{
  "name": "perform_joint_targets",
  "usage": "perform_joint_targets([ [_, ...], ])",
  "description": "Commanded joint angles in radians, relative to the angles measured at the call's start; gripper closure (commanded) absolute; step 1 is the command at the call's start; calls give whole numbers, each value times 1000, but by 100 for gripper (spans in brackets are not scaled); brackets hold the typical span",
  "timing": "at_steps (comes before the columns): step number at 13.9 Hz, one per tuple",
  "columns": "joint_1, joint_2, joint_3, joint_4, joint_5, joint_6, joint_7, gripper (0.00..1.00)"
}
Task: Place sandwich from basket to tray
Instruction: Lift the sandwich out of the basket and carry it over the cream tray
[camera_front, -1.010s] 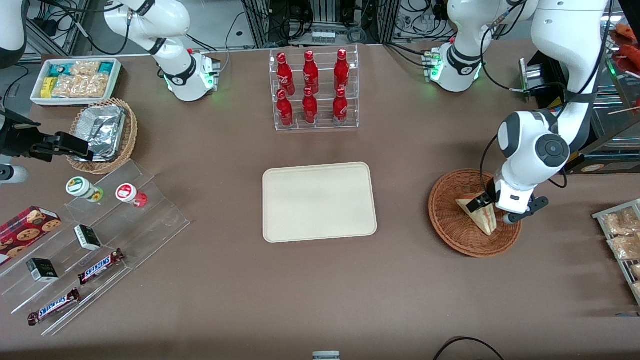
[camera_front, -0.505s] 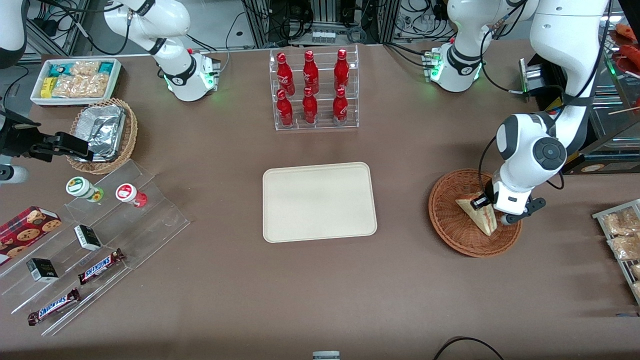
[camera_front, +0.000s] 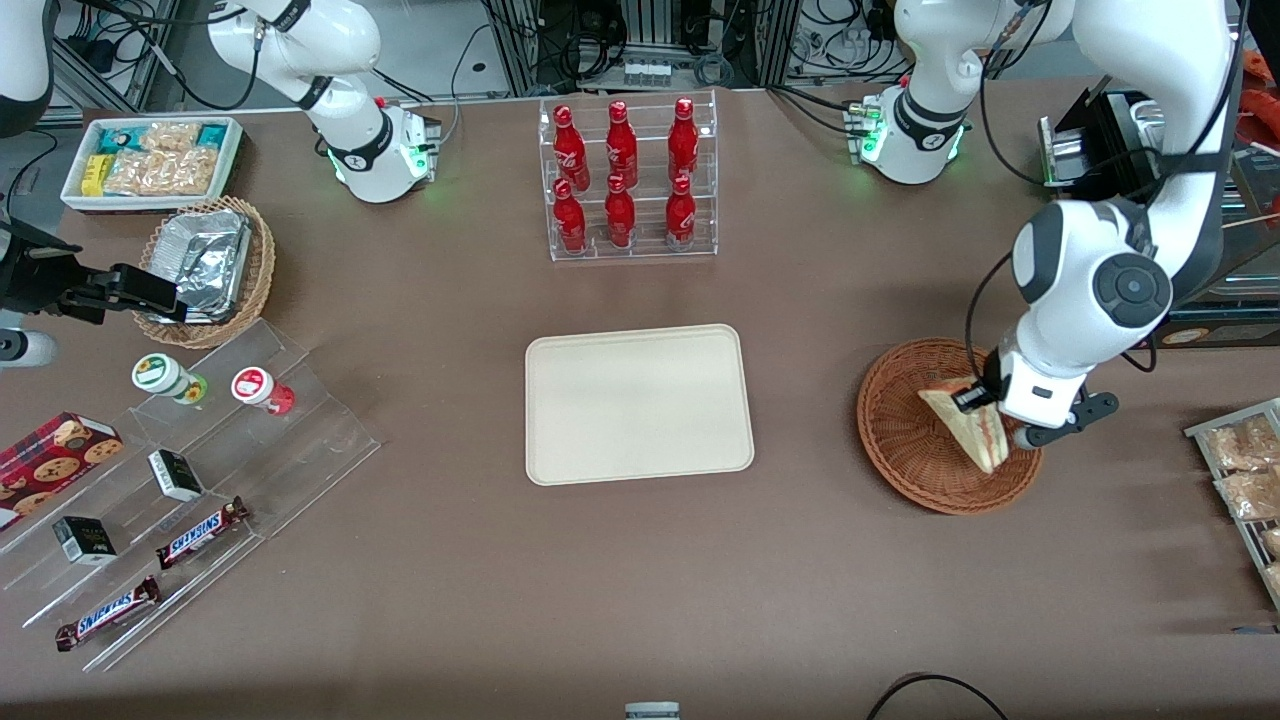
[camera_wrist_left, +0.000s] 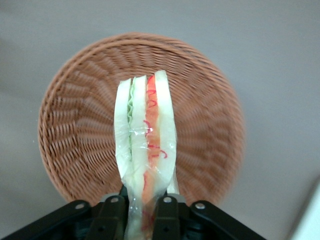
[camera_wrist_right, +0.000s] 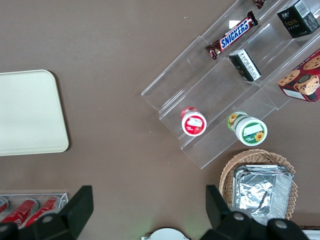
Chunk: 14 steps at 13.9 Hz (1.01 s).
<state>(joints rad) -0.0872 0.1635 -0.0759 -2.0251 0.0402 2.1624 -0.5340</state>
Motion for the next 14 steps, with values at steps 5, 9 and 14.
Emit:
perform_joint_targets([
  [5,-362,54,-13,195,18,-151,-96,100],
  [9,-515,230,-13,368,9,-144,-208,100],
  [14,-623,482,-12,603,20,-136,-290,100],
])
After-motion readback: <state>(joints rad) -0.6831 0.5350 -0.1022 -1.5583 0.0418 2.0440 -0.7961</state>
